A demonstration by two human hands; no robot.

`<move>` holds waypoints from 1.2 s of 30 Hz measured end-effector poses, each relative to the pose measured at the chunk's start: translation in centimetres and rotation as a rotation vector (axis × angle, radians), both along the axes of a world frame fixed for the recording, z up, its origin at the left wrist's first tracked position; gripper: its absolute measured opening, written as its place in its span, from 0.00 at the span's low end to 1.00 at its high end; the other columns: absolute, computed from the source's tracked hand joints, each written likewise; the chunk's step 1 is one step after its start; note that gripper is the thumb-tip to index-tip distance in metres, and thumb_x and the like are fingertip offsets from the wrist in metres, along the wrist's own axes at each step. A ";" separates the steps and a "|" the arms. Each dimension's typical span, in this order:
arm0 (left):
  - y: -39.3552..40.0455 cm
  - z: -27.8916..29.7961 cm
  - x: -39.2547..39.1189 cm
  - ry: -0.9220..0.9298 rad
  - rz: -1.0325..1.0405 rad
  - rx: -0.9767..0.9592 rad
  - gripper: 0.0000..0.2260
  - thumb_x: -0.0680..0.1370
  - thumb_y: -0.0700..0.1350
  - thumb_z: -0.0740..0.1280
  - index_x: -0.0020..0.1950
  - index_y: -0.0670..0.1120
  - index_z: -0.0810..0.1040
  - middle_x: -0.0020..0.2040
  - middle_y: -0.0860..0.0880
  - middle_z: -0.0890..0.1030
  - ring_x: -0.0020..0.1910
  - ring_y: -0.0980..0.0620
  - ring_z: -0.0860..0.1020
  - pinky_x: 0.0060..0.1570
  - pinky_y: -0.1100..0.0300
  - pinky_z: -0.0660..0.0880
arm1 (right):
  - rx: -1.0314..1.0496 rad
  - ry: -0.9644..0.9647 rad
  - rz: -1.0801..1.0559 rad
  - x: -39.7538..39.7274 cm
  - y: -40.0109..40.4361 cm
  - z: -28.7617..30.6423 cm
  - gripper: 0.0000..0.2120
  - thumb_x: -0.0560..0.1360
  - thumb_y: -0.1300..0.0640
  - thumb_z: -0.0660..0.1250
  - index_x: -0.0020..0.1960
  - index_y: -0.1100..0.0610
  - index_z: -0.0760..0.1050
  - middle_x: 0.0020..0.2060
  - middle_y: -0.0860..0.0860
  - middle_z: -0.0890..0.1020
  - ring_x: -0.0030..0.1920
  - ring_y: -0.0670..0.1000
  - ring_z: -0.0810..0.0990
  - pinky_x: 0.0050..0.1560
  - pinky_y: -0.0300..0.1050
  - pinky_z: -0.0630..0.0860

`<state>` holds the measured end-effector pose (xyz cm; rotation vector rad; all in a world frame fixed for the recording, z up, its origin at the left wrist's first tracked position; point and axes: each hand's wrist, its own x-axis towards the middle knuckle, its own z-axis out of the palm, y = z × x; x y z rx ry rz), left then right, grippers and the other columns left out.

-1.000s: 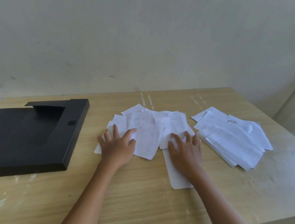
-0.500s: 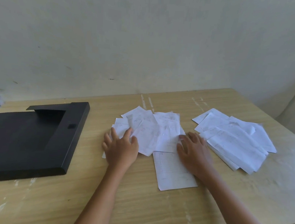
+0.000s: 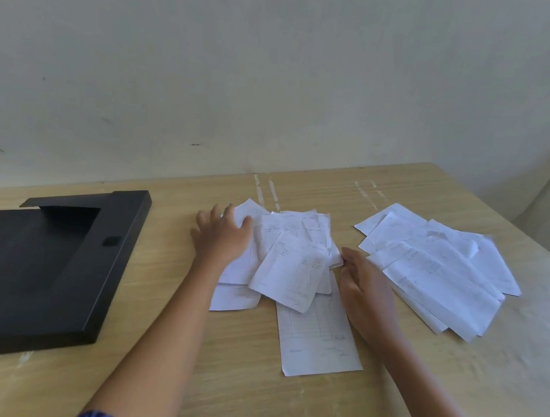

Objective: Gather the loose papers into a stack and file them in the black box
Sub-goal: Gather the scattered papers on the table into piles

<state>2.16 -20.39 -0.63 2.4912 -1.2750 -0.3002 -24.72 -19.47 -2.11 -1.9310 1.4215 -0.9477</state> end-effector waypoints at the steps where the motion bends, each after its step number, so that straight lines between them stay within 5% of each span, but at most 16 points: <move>1: -0.8 -0.4 0.4 -0.024 -0.046 0.029 0.27 0.82 0.62 0.47 0.80 0.55 0.61 0.81 0.52 0.60 0.79 0.41 0.54 0.73 0.38 0.54 | 0.002 0.043 0.014 0.0 -0.1 -0.1 0.17 0.77 0.59 0.58 0.62 0.47 0.75 0.58 0.44 0.82 0.62 0.48 0.77 0.58 0.50 0.75; 4: -2.4 -1.2 1.4 -0.033 -0.206 0.053 0.24 0.83 0.58 0.45 0.78 0.58 0.63 0.80 0.59 0.60 0.80 0.47 0.55 0.75 0.35 0.47 | 0.002 0.203 0.030 0.1 -0.5 -0.5 0.23 0.79 0.56 0.57 0.73 0.49 0.70 0.70 0.45 0.75 0.74 0.47 0.66 0.72 0.52 0.65; 8: -2.7 -1.4 2.0 0.082 -0.383 -0.033 0.20 0.84 0.55 0.46 0.70 0.67 0.71 0.75 0.65 0.68 0.78 0.50 0.59 0.77 0.43 0.46 | -0.005 0.229 0.039 0.2 -0.5 -0.5 0.24 0.79 0.56 0.57 0.74 0.47 0.67 0.71 0.44 0.74 0.76 0.45 0.61 0.72 0.48 0.58; 13: 0.9 -0.2 2.4 0.287 -0.361 -0.341 0.18 0.85 0.52 0.56 0.75 0.55 0.72 0.74 0.55 0.72 0.73 0.53 0.69 0.72 0.52 0.65 | -0.016 0.170 0.031 0.1 -0.6 -0.6 0.22 0.81 0.55 0.57 0.75 0.46 0.67 0.71 0.43 0.74 0.75 0.46 0.63 0.73 0.51 0.61; 16: 4.7 -1.2 2.4 0.143 -0.255 -0.214 0.24 0.82 0.60 0.55 0.77 0.53 0.67 0.76 0.53 0.69 0.76 0.50 0.64 0.74 0.48 0.62 | -0.008 0.171 0.040 0.1 -0.5 -0.6 0.21 0.81 0.55 0.56 0.72 0.43 0.69 0.68 0.43 0.75 0.75 0.46 0.62 0.72 0.50 0.59; 19: 6.8 -2.6 0.4 -0.081 -0.181 -0.052 0.28 0.83 0.61 0.52 0.81 0.52 0.59 0.83 0.48 0.56 0.82 0.44 0.49 0.79 0.43 0.47 | -0.022 0.213 0.072 0.0 -0.3 -0.6 0.20 0.82 0.55 0.55 0.72 0.44 0.71 0.68 0.43 0.76 0.76 0.46 0.61 0.73 0.49 0.55; 25: 6.6 -1.6 -4.2 -0.040 -0.080 -0.050 0.26 0.84 0.59 0.49 0.82 0.56 0.56 0.83 0.42 0.53 0.82 0.42 0.48 0.78 0.41 0.44 | 0.027 0.141 0.163 -0.5 0.4 0.0 0.21 0.80 0.51 0.61 0.74 0.47 0.70 0.72 0.44 0.73 0.75 0.46 0.64 0.76 0.49 0.58; 28: 8.0 -1.2 -3.8 0.151 -0.150 -0.262 0.25 0.83 0.60 0.52 0.80 0.56 0.62 0.80 0.50 0.65 0.78 0.47 0.59 0.77 0.45 0.53 | 0.105 0.062 0.250 -2.2 1.5 0.1 0.28 0.74 0.42 0.70 0.73 0.44 0.71 0.74 0.43 0.70 0.74 0.45 0.67 0.71 0.43 0.64; 30: 9.6 -1.3 -3.8 0.253 -0.273 -0.329 0.29 0.79 0.68 0.51 0.78 0.61 0.65 0.79 0.55 0.65 0.79 0.50 0.59 0.78 0.45 0.53 | 0.087 0.180 0.325 -3.0 2.5 -0.3 0.35 0.69 0.34 0.70 0.74 0.41 0.69 0.76 0.42 0.66 0.75 0.43 0.62 0.70 0.41 0.60; 34: 11.4 -2.7 -5.1 -0.003 -0.390 -0.103 0.36 0.69 0.81 0.49 0.76 0.71 0.59 0.83 0.55 0.51 0.82 0.52 0.42 0.78 0.46 0.37 | -0.006 0.302 0.236 -1.6 2.9 -0.6 0.30 0.74 0.34 0.67 0.74 0.40 0.68 0.81 0.47 0.58 0.79 0.48 0.57 0.75 0.47 0.58; 36: 11.2 -2.6 -5.4 -0.083 -0.362 -0.075 0.38 0.68 0.82 0.48 0.76 0.70 0.57 0.84 0.53 0.48 0.82 0.49 0.41 0.79 0.45 0.39 | 0.006 0.299 0.203 -0.5 2.8 -0.3 0.29 0.77 0.37 0.65 0.76 0.42 0.67 0.82 0.49 0.54 0.79 0.51 0.58 0.76 0.52 0.59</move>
